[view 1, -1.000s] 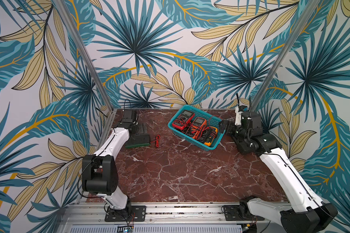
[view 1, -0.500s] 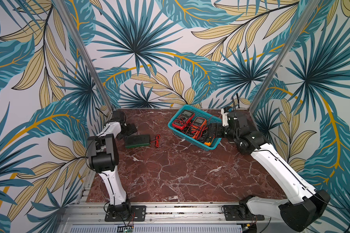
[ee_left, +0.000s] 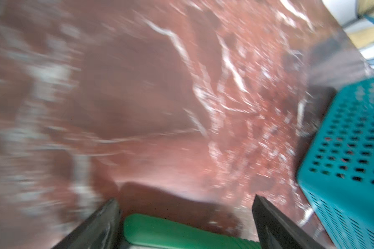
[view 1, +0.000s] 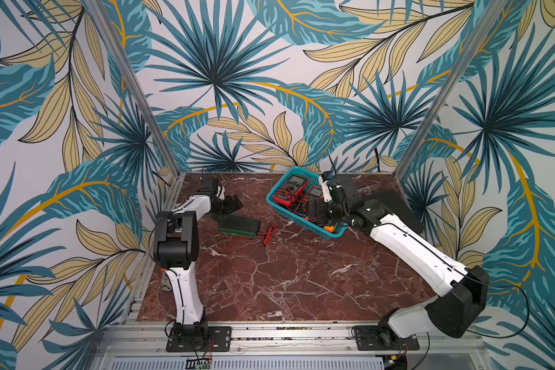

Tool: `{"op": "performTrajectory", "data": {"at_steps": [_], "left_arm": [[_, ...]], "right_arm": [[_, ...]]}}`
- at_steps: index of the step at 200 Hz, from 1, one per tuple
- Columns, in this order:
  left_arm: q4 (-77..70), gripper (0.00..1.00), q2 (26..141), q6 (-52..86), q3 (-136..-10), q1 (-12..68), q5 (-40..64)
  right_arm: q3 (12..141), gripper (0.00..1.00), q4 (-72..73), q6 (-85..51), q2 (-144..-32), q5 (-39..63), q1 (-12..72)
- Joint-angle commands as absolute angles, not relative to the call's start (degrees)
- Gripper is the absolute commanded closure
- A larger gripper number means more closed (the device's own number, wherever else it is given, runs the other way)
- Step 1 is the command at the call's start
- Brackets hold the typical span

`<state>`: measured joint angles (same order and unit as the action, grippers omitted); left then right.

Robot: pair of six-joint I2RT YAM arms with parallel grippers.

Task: Put the multimeter into the basket
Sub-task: Move the multimeter to the center of the board.

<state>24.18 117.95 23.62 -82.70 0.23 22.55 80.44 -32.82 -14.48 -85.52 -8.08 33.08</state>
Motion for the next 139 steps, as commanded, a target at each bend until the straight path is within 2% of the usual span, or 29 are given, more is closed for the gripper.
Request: {"op": "performTrajectory", "data": {"at_steps": [1, 57, 111, 139], "left_arm": [[19.8, 0.0, 116.6, 25.6, -80.9, 2.5, 27.4], [11.9, 0.0, 117.6, 29.1, -80.4, 4.9, 37.2], [17.6, 0.0, 101.0, 28.7, -67.2, 2.7, 14.8], [18.7, 0.03, 93.2, 28.9, -57.5, 2.6, 9.8]], "right_arm": [[81.6, 0.05, -32.1, -12.7, -87.4, -6.0, 35.4], [88.1, 0.05, -34.6, -4.3, -98.6, 1.9, 39.8], [99.5, 0.08, -38.4, -1.0, -112.9, 7.0, 41.0], [105.4, 0.04, -39.2, 1.0, -119.9, 6.3, 41.5]]}}
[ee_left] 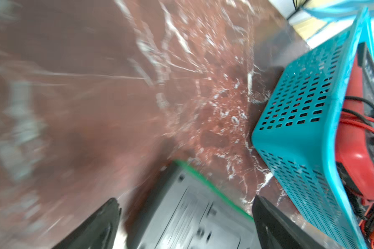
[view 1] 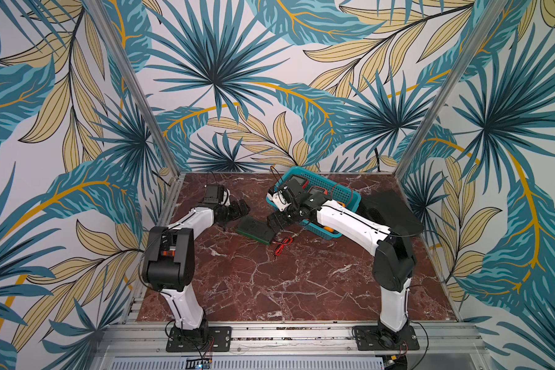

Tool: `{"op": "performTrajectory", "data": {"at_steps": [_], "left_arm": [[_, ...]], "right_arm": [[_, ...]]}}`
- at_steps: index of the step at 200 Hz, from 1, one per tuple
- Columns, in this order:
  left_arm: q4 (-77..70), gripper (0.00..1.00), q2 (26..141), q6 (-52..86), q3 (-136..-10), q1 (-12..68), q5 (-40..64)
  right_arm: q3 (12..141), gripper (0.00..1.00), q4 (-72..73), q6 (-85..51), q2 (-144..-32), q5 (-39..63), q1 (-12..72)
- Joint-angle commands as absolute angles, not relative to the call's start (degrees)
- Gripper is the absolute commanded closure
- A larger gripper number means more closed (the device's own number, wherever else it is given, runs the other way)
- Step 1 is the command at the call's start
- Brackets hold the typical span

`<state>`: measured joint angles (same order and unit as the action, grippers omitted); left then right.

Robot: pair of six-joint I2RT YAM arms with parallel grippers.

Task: Put the multimeter into the basket
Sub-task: Move the multimeter to the center of the board, then pick up the multimeter from the center of the board.

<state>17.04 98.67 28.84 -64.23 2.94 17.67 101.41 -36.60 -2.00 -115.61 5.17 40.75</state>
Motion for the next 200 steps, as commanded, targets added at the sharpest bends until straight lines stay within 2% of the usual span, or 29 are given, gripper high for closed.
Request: {"op": "performTrajectory", "data": {"at_steps": [1, 47, 102, 137, 175, 200], "left_arm": [[18.6, 0.03, 93.1, 29.0, -57.2, 2.6, 9.8], [10.5, 0.12, 88.7, 33.0, -47.3, 5.5, 11.7], [5.2, 0.2, 93.2, 35.5, -45.6, 8.7, 13.1], [4.5, 0.31, 95.6, 35.4, -45.5, 9.0, 13.9], [5.9, 0.35, 96.5, 34.8, -45.9, 8.9, 12.6], [8.4, 0.37, 95.8, 33.6, -46.2, 8.2, 10.8]], "right_arm": [[105.6, 0.04, -39.2, 1.0, -120.2, 6.3, 41.5], [114.1, 0.01, -39.8, 1.3, -130.0, 5.4, 41.7], [120.3, 0.0, -39.8, 0.5, -137.2, 6.1, 41.8], [121.1, 0.01, -40.2, 0.3, -138.8, 7.1, 41.8], [121.1, 0.01, -41.1, 0.7, -139.5, 7.3, 42.6], [120.4, 0.06, -41.8, 0.6, -138.9, 8.2, 43.5]]}}
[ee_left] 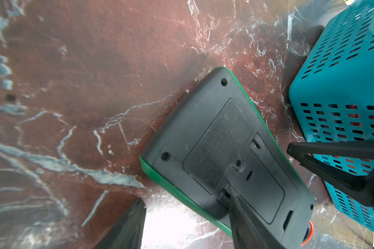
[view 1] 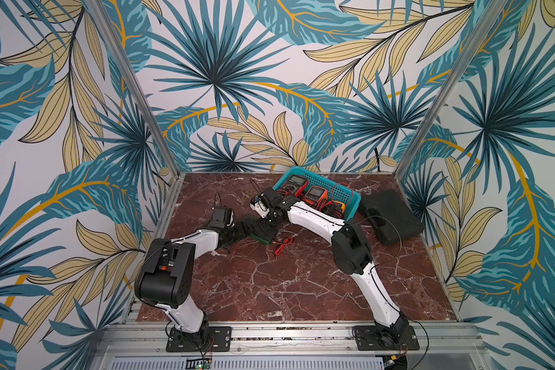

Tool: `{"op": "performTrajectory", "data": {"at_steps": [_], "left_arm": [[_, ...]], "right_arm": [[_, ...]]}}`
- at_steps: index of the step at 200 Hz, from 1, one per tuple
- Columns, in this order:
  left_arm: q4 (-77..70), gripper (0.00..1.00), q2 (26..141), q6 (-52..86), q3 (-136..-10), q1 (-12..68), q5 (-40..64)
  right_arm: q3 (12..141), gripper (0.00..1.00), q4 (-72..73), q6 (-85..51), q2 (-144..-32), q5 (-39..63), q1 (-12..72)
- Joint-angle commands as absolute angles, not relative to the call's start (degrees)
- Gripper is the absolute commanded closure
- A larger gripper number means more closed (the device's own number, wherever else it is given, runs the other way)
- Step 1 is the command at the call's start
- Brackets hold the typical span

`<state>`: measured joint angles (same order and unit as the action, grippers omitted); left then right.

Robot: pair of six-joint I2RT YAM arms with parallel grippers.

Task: Put the multimeter into the basket
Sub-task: Pick up the multimeter from the center of the board.

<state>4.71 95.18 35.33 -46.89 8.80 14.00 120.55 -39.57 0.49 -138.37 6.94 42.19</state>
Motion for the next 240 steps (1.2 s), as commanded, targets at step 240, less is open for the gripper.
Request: {"op": "performTrajectory", "data": {"at_steps": [240], "left_arm": [[2.6, 0.67, 92.8, 34.0, -38.8, 7.5, 18.5]], "right_arm": [[85.3, 0.44, 1.4, -34.3, -122.3, 13.9, 48.2]]}}
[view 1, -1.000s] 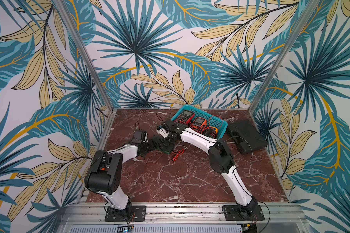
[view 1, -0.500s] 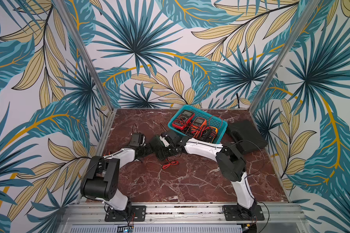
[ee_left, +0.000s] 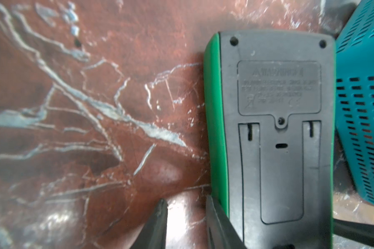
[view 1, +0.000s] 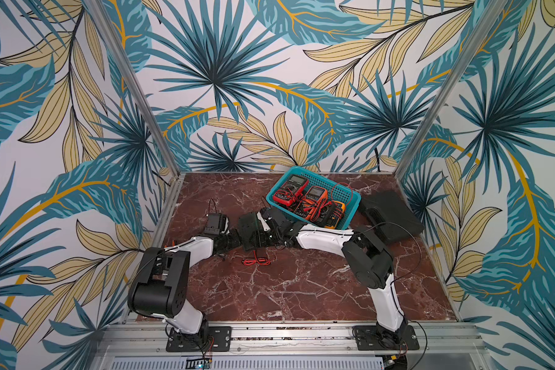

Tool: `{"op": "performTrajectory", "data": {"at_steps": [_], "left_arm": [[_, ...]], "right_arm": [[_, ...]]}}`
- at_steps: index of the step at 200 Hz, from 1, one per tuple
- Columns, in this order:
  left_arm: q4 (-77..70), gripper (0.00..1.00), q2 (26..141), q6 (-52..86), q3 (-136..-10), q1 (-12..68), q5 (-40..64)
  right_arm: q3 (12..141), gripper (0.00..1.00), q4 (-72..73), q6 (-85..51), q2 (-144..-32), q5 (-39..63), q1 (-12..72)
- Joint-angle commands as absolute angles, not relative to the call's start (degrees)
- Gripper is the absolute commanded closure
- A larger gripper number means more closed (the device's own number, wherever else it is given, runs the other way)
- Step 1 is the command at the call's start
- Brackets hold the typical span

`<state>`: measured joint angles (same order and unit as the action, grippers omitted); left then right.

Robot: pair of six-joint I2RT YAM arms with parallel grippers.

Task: Put the multimeter into the basket
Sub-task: Pick up the multimeter from the center of the board, then place the multimeter at the center of the board.

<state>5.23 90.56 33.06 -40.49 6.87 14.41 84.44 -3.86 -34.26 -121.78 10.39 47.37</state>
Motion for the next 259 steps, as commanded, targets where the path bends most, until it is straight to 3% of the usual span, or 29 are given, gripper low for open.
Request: {"op": "performTrajectory", "data": {"at_steps": [1, 35, 66, 133, 187, 221, 259], "left_arm": [[2.5, 0.67, 92.8, 34.1, -38.8, 7.6, 18.6], [-0.7, 0.69, 94.8, 36.0, -39.2, 9.7, 20.5], [-2.6, 0.69, 94.9, 37.5, -39.2, 10.8, 21.2], [-3.0, 0.69, 90.5, 39.7, -38.8, 11.6, 17.3], [1.5, 0.62, 82.3, 39.0, -36.5, 7.4, 12.6], [6.4, 0.56, 75.8, 37.1, -35.2, 3.2, 10.3], [12.6, 0.46, 69.8, 34.8, -36.5, 2.5, 5.3]], "right_arm": [[85.3, 0.44, 1.5, -34.3, -122.3, 14.0, 48.2], [86.1, 0.58, 0.7, -34.0, -121.9, 14.9, 48.3], [88.5, 0.69, -9.9, -29.6, -120.0, 9.1, 48.7], [95.1, 0.85, -38.8, -22.4, -117.4, -17.7, 51.0], [95.7, 0.85, -55.4, -22.1, -115.7, -38.6, 53.9], [96.7, 0.83, -59.7, -22.4, -117.8, -42.8, 57.6], [99.8, 0.76, -60.3, -23.6, -122.4, -40.3, 61.9]]}}
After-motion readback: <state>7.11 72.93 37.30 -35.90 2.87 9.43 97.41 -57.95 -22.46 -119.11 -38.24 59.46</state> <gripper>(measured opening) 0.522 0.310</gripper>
